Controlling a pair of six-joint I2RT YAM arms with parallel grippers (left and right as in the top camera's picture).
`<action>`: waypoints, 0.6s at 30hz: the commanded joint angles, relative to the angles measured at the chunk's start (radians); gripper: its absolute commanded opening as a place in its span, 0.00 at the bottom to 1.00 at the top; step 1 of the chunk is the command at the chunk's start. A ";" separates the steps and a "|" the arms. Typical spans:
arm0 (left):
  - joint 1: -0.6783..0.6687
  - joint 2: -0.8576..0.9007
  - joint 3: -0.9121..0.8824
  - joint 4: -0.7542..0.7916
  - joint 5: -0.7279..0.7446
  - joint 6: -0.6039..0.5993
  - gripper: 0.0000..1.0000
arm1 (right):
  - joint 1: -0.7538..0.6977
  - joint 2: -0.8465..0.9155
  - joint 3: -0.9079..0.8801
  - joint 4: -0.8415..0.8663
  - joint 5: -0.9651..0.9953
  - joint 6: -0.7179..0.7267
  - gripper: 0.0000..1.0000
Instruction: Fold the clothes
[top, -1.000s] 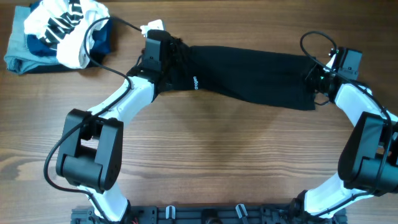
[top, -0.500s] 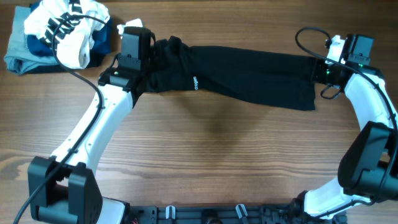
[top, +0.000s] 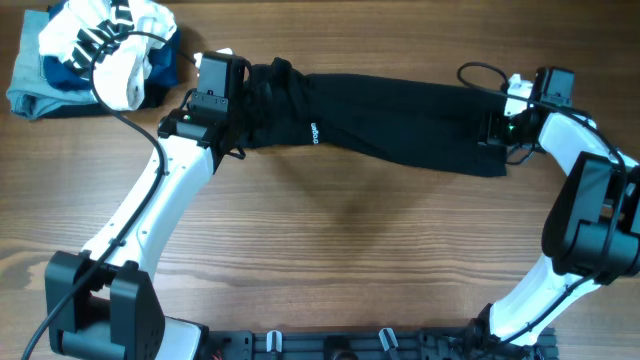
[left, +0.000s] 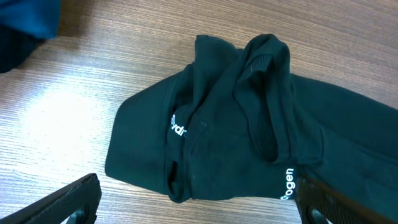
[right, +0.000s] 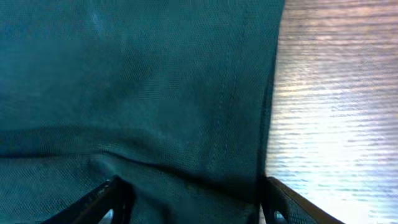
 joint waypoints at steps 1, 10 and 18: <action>0.004 0.003 0.003 -0.001 0.008 0.020 1.00 | 0.003 0.077 -0.020 -0.008 -0.036 0.027 0.69; 0.004 0.003 0.003 0.000 0.008 0.020 1.00 | -0.043 0.075 -0.016 -0.031 -0.034 0.090 0.04; 0.004 0.003 0.003 0.000 0.008 0.020 1.00 | -0.168 0.029 0.144 -0.194 -0.042 0.019 0.04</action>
